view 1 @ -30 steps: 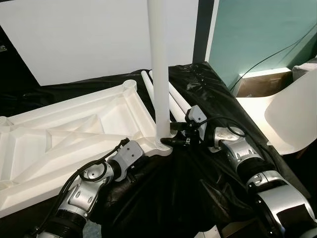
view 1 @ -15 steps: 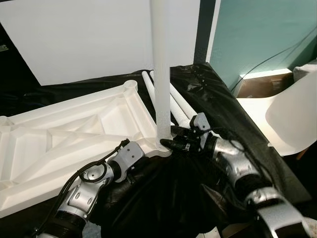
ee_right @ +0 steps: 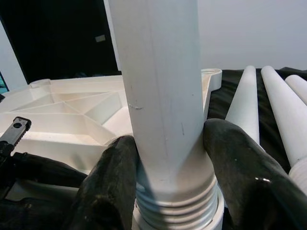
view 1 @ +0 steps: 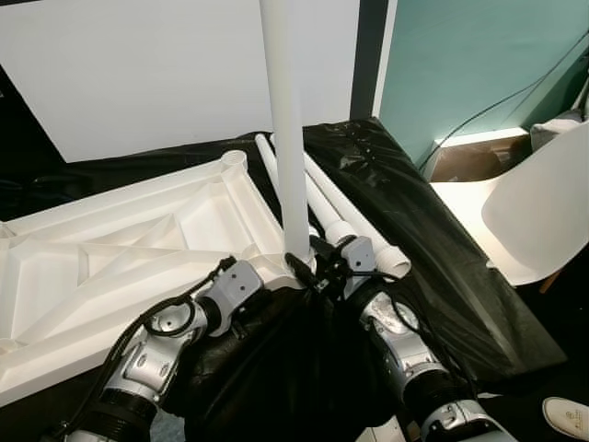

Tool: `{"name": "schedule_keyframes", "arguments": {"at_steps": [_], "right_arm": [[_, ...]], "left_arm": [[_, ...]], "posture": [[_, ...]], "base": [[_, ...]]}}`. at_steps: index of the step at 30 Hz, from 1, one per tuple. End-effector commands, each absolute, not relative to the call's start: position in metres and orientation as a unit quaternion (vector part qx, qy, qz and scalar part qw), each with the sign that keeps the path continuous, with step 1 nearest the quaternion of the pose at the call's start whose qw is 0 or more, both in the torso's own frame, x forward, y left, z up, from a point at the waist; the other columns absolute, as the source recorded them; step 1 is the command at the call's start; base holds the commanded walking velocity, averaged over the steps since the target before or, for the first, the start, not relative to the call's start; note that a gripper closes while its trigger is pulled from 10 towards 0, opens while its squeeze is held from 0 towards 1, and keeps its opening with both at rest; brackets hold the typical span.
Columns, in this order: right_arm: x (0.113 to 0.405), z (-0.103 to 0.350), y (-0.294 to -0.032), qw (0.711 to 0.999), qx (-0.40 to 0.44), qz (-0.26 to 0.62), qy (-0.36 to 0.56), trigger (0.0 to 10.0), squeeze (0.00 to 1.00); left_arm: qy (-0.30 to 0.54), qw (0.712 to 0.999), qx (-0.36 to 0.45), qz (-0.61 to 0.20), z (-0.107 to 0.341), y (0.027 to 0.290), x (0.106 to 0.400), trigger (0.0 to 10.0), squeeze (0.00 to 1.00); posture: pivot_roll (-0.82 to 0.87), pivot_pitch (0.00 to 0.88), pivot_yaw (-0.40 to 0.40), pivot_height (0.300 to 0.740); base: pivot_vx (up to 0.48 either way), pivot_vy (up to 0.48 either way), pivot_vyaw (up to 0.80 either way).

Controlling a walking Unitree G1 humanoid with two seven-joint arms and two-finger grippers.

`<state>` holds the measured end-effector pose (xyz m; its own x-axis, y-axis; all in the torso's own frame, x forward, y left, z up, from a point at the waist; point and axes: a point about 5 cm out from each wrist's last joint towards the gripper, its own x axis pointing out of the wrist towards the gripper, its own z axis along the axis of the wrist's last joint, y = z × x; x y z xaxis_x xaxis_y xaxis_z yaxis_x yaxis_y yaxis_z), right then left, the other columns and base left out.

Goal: Building children table

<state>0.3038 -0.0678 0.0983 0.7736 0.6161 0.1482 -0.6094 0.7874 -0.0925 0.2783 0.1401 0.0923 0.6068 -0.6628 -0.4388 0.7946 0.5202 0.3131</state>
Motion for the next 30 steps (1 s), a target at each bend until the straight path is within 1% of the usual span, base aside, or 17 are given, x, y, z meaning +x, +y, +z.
{"name": "schedule_keyframes", "arguments": {"at_steps": [1,3,4,6,7,8,9,11,14,17,20,22,25,26,28,29,30], "right_arm": [[0.311,0.094,-0.087,0.964,-0.019,0.258,-0.059,10.0,0.0],[0.311,0.094,-0.087,0.964,-0.019,0.258,-0.059,10.0,0.0],[0.311,0.096,-0.086,0.96,-0.012,0.272,-0.059,10.0,1.0],[0.311,0.096,-0.086,0.96,-0.012,0.272,-0.059,10.0,1.0],[0.313,0.098,-0.087,0.955,-0.013,0.29,-0.057,10.0,1.0],[0.316,0.102,-0.088,0.946,-0.017,0.318,-0.056,10.0,0.0],[0.316,0.102,-0.088,0.946,-0.017,0.318,-0.056,10.0,0.0],[0.321,0.11,-0.091,0.929,-0.027,0.365,-0.06,10.0,0.0],[0.324,0.115,-0.092,0.922,-0.031,0.382,-0.063,10.0,0.0],[0.33,0.126,-0.095,0.897,-0.043,0.437,-0.057,10.0,0.0],[0.332,0.127,-0.096,0.888,-0.039,0.456,-0.046,10.0,0.0],[0.335,0.131,-0.098,0.871,-0.054,0.487,-0.036,10.0,0.0],[0.339,0.135,-0.1,0.854,-0.069,0.514,-0.027,10.0,0.0],[0.34,0.137,-0.1,0.85,-0.07,0.522,-0.023,8.8,0.0],[0.34,0.137,-0.1,0.85,-0.07,0.522,-0.023,8.8,0.0],[0.342,0.138,-0.101,0.842,-0.068,0.535,-0.014,2.6,0.0],[0.342,0.138,-0.101,0.842,-0.068,0.535,-0.014,2.6,0.0]], "left_arm": [[0.181,0.83,0.237,-0.471,0.068,0.135,0.26,10.0,0.0],[0.181,0.83,0.237,-0.471,0.068,0.135,0.26,10.0,0.0],[0.181,0.831,0.235,-0.471,0.067,0.133,0.26,10.0,0.0],[0.181,0.831,0.235,-0.471,0.067,0.133,0.26,10.0,0.0],[0.181,0.831,0.234,-0.471,0.067,0.132,0.26,10.0,0.0],[0.18,0.831,0.233,-0.471,0.066,0.132,0.261,10.0,0.0],[0.18,0.831,0.233,-0.471,0.066,0.132,0.261,10.0,0.0],[0.18,0.831,0.232,-0.472,0.066,0.131,0.261,10.0,0.0],[0.18,0.831,0.232,-0.473,0.066,0.13,0.262,10.0,0.0],[0.179,0.83,0.232,-0.474,0.065,0.128,0.262,10.0,0.0],[0.179,0.83,0.232,-0.475,0.065,0.128,0.262,10.0,0.0],[0.18,0.829,0.232,-0.475,0.064,0.128,0.261,10.0,0.0],[0.18,0.829,0.233,-0.475,0.064,0.129,0.26,10.0,0.0],[0.18,0.83,0.233,-0.474,0.064,0.13,0.26,10.0,0.0],[0.18,0.83,0.233,-0.474,0.064,0.13,0.26,10.0,0.0],[0.18,0.83,0.234,-0.473,0.065,0.13,0.26,10.0,0.0],[0.18,0.83,0.234,-0.473,0.065,0.13,0.26,10.0,0.0]], "posture": [[0.03,0.0,0.02,0.74],[0.03,0.0,0.02,0.74],[0.03,0.0,0.019,0.74],[0.03,0.0,0.019,0.74],[0.03,0.0,0.019,0.74],[0.02,0.0,0.019,0.74],[0.02,0.0,0.019,0.74],[0.02,0.0,0.02,0.74],[0.02,0.0,0.02,0.74],[0.02,0.0,0.021,0.74],[0.02,0.0,0.02,0.74],[0.02,0.0,0.021,0.74],[0.03,0.0,0.02,0.74],[0.03,0.0,0.02,0.74],[0.03,0.0,0.02,0.74],[0.03,0.0,0.02,0.74],[0.03,0.0,0.02,0.74]], "base": [[0.0,0.0,0.0],[0.0,0.0,0.0],[0.0,0.0,0.0],[0.0,0.0,0.0],[0.0,0.0,0.0],[0.0,0.0,0.0],[0.0,0.0,0.0],[0.0,0.0,0.0],[0.0,0.0,0.0],[0.0,0.0,0.0],[0.0,0.0,0.0],[0.0,0.0,0.0],[0.0,0.0,0.0],[0.0,0.0,0.0],[0.0,0.0,0.0],[0.0,0.0,0.0],[0.0,0.0,0.0]]}}
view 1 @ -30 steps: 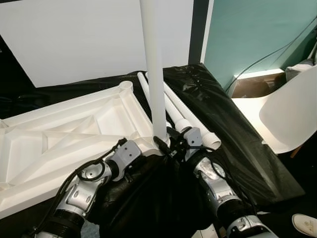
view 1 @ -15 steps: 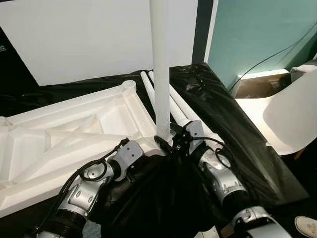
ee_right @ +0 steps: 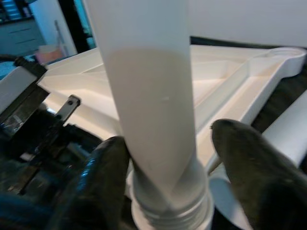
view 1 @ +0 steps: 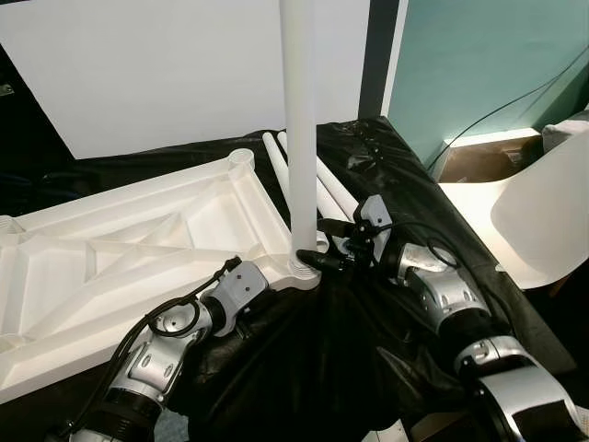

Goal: Building children table

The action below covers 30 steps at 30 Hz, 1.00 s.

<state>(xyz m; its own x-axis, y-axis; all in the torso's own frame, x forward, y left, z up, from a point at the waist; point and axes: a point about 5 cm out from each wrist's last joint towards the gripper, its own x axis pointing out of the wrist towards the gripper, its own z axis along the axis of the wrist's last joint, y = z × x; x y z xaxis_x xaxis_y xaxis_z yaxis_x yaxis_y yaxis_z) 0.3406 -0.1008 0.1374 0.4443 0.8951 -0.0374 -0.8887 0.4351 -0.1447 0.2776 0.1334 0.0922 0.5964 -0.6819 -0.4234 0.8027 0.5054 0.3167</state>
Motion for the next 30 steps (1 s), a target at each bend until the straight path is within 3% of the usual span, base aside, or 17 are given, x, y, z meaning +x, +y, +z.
{"name": "schedule_keyframes", "arguments": {"at_steps": [1,14,17,19,20,22,26,30], "right_arm": [[0.343,0.138,-0.101,0.836,-0.067,0.545,-0.006,0.0,0.0],[0.34,0.124,-0.104,0.836,-0.037,0.547,0.031,0.0,0.0],[0.333,0.12,-0.095,0.859,-0.027,0.511,-0.005,0.0,0.0],[0.329,0.114,-0.091,0.919,-0.015,0.393,-0.037,0.0,0.0],[0.329,0.114,-0.091,0.919,-0.015,0.393,-0.037,0.0,0.0],[0.32,0.108,-0.091,0.946,-0.004,0.318,-0.055,0.0,0.0],[0.316,0.104,-0.092,0.957,-0.007,0.282,-0.064,0.0,0.0],[0.319,0.105,-0.104,0.979,0.001,0.193,-0.07,0.0,0.0]], "left_arm": [[0.18,0.831,0.234,-0.472,0.065,0.131,0.26,10.0,0.0],[0.178,0.832,0.236,-0.469,0.067,0.132,0.26,10.0,0.0],[0.177,0.833,0.236,-0.468,0.067,0.132,0.261,10.0,0.0],[0.177,0.834,0.236,-0.467,0.068,0.132,0.261,10.0,0.0],[0.177,0.834,0.236,-0.467,0.068,0.132,0.261,10.0,0.0],[0.177,0.834,0.236,-0.466,0.068,0.133,0.26,10.0,0.0],[0.178,0.834,0.236,-0.466,0.068,0.133,0.26,10.0,0.0],[0.18,0.834,0.236,-0.465,0.067,0.134,0.259,10.0,0.0]], "posture": [[0.03,0.0,0.02,0.74],[0.04,0.0,0.018,0.74],[0.04,0.0,0.017,0.74],[0.04,0.0,0.014,0.74],[0.04,0.0,0.014,0.74],[0.05,0.0,0.015,0.74],[0.05,0.0,0.013,0.74],[0.04,0.0,0.016,0.74]], "base": [[0.0,0.0,0.0],[0.0,0.0,0.0],[0.0,0.0,0.0],[0.0,0.0,0.0],[0.0,0.0,0.0],[0.0,0.0,0.0],[0.0,0.0,0.0],[0.0,0.0,0.0]]}}
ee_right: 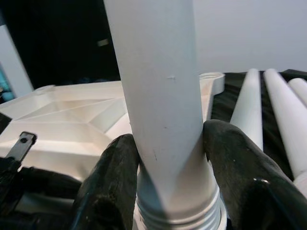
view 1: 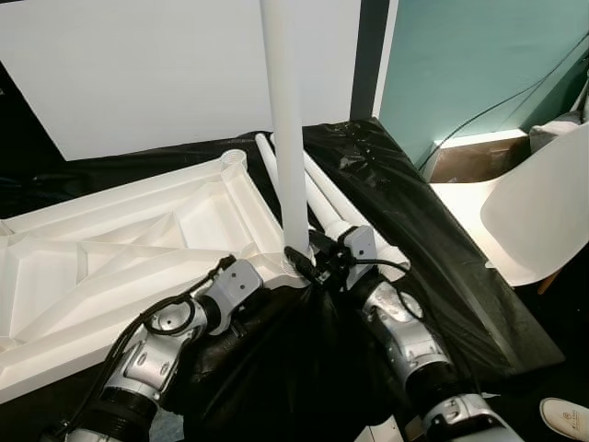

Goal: Building children table

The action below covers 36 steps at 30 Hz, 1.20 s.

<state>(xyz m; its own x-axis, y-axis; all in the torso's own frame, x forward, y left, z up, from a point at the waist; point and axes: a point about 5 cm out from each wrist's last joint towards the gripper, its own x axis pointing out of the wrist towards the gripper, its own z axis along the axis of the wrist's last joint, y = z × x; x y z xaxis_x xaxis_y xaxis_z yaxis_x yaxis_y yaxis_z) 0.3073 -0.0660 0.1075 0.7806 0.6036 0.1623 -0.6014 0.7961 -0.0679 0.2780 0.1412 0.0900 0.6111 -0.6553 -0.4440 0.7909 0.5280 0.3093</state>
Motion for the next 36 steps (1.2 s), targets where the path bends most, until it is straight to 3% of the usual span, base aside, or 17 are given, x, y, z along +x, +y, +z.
{"name": "schedule_keyframes", "arguments": {"at_steps": [1,2,3,4,6,7,12,13,18,25,31,32,33,34,35,36], "right_arm": [[0.319,0.105,-0.104,0.979,0.001,0.193,-0.07,0.0,0.0],[0.319,0.105,-0.103,0.978,0.002,0.196,-0.071,0.0,0.0],[0.317,0.105,-0.102,0.977,-0.001,0.202,-0.071,6.0,0.0],[0.316,0.106,-0.101,0.975,-0.007,0.209,-0.071,10.0,0.0],[0.316,0.106,-0.101,0.974,-0.01,0.217,-0.069,10.0,0.0],[0.317,0.107,-0.101,0.97,-0.006,0.231,-0.07,10.0,1.0],[0.318,0.108,-0.098,0.963,-0.001,0.264,-0.061,10.0,1.0],[0.319,0.111,-0.096,0.949,-0.013,0.31,-0.058,10.0,0.0],[0.323,0.119,-0.094,0.923,-0.035,0.379,-0.063,10.0,0.0],[0.327,0.121,-0.094,0.855,-0.135,0.498,-0.045,10.0,0.0],[0.335,0.126,-0.094,0.846,-0.15,0.509,-0.04,10.0,0.0],[0.336,0.127,-0.094,0.843,-0.151,0.515,-0.039,5.1,0.0],[0.336,0.127,-0.094,0.843,-0.151,0.515,-0.039,5.1,0.0],[0.336,0.128,-0.093,0.838,-0.153,0.522,-0.039,4.4,0.0],[0.337,0.129,-0.093,0.836,-0.153,0.526,-0.039,3.1,0.0],[0.337,0.129,-0.093,0.836,-0.153,0.526,-0.039,3.1,0.0]], "left_arm": [[0.18,0.834,0.236,-0.465,0.067,0.134,0.259,10.0,0.0],[0.18,0.834,0.236,-0.466,0.067,0.134,0.259,10.0,0.0],[0.181,0.833,0.236,-0.467,0.067,0.134,0.259,10.0,0.0],[0.181,0.832,0.236,-0.467,0.067,0.134,0.259,10.0,0.0],[0.18,0.832,0.237,-0.468,0.067,0.133,0.259,10.0,0.0],[0.18,0.832,0.237,-0.468,0.067,0.133,0.259,10.0,0.0],[0.179,0.832,0.237,-0.469,0.067,0.133,0.261,10.0,0.0],[0.179,0.832,0.237,-0.469,0.066,0.132,0.261,10.0,0.0],[0.179,0.832,0.237,-0.469,0.066,0.131,0.262,10.0,0.0],[0.179,0.83,0.236,-0.472,0.065,0.131,0.261,10.0,0.0],[0.18,0.831,0.236,-0.471,0.065,0.131,0.26,10.0,0.0],[0.18,0.831,0.236,-0.471,0.065,0.131,0.259,10.0,0.0],[0.18,0.831,0.236,-0.471,0.065,0.131,0.259,10.0,0.0],[0.18,0.831,0.235,-0.471,0.065,0.131,0.258,10.0,0.0],[0.18,0.831,0.235,-0.471,0.064,0.131,0.258,10.0,0.0],[0.18,0.831,0.235,-0.471,0.064,0.131,0.258,10.0,0.0]], "posture": [[0.04,0.0,0.016,0.74],[0.04,0.0,0.018,0.74],[0.04,0.0,0.019,0.74],[0.04,0.0,0.018,0.74],[0.04,0.0,0.018,0.74],[0.03,0.0,0.017,0.74],[0.03,0.0,0.015,0.74],[0.03,0.0,0.01,0.74],[0.03,0.0,0.009,0.74],[0.04,0.0,0.01,0.74],[0.04,0.0,0.012,0.74],[0.05,0.0,0.012,0.74],[0.05,0.0,0.012,0.74],[0.05,0.0,0.012,0.74],[0.05,0.0,0.012,0.74],[0.05,0.0,0.012,0.74]], "base": [[0.0,0.0,0.0],[0.0,0.0,0.0],[0.0,0.0,0.0],[0.0,0.0,0.0],[0.0,0.0,0.0],[0.0,0.0,0.0],[0.0,0.0,0.0],[0.0,0.0,0.0],[0.0,0.0,0.0],[0.0,0.0,0.0],[0.0,0.0,0.0],[0.0,0.0,0.0],[0.0,0.0,0.0],[0.0,0.0,0.0],[0.0,0.0,0.0],[0.0,0.0,0.0]]}}
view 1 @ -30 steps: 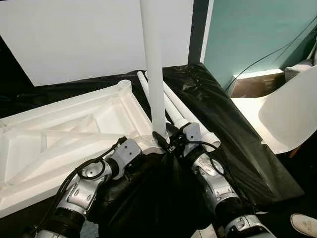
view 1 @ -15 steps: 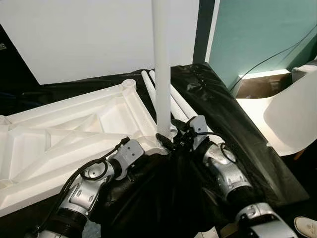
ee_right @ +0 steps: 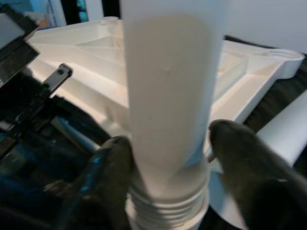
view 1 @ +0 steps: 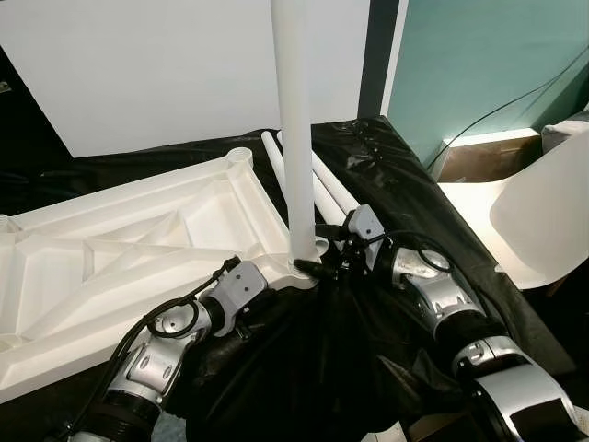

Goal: Building children table

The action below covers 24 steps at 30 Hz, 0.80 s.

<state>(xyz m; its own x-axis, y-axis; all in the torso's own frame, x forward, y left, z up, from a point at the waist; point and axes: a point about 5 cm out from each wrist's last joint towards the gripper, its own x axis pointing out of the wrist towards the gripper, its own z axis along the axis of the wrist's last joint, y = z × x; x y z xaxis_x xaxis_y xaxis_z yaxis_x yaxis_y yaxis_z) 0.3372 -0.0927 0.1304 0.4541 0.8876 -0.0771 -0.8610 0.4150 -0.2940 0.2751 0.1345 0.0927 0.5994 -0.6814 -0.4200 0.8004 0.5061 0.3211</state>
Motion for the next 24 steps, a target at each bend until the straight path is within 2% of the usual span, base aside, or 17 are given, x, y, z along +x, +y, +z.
{"name": "schedule_keyframes", "arguments": {"at_steps": [1,9,14,15,16,18,19,20,24], "right_arm": [[0.34,0.132,-0.092,0.834,-0.153,0.528,-0.043,0.0,0.0],[0.342,0.133,-0.092,0.833,-0.143,0.532,-0.046,0.0,0.0],[0.338,0.122,-0.09,0.855,-0.1,0.508,-0.033,0.0,0.0],[0.326,0.1,-0.08,0.896,-0.08,0.436,-0.023,0.0,0.0],[0.326,0.1,-0.08,0.896,-0.08,0.436,-0.023,0.0,0.0],[0.318,0.088,-0.074,0.928,-0.071,0.364,-0.017,0.0,0.0],[0.318,0.088,-0.074,0.928,-0.071,0.364,-0.017,0.0,0.0],[0.311,0.086,-0.07,0.946,-0.054,0.318,-0.04,0.0,0.0],[0.311,0.089,-0.074,0.957,-0.044,0.28,-0.06,0.0,0.0]], "left_arm": [[0.181,0.831,0.234,-0.471,0.064,0.132,0.257,10.0,0.0],[0.18,0.832,0.235,-0.469,0.065,0.133,0.257,10.0,0.0],[0.179,0.833,0.237,-0.467,0.066,0.133,0.258,10.0,0.0],[0.178,0.835,0.236,-0.464,0.066,0.133,0.257,10.0,0.0],[0.178,0.835,0.236,-0.464,0.066,0.133,0.257,10.0,0.0],[0.177,0.836,0.234,-0.464,0.065,0.132,0.257,10.0,0.0],[0.177,0.836,0.234,-0.464,0.065,0.132,0.257,10.0,0.0],[0.177,0.835,0.233,-0.467,0.065,0.131,0.256,10.0,0.0],[0.178,0.834,0.233,-0.468,0.065,0.131,0.257,10.0,0.0]], "posture": [[0.05,0.0,0.013,0.74],[0.06,0.0,0.015,0.74],[0.06,0.0,0.007,0.74],[0.06,0.0,0.004,0.74],[0.06,0.0,0.004,0.74],[0.06,0.0,0.005,0.74],[0.06,0.0,0.005,0.74],[0.05,0.0,0.009,0.74],[0.05,0.0,0.013,0.74]], "base": [[0.0,0.0,0.0],[0.0,0.0,0.0],[0.0,0.0,0.0],[0.0,0.0,0.0],[0.0,0.0,0.0],[0.0,0.0,0.0],[0.0,0.0,0.0],[0.0,0.0,0.0],[0.0,0.0,0.0]]}}
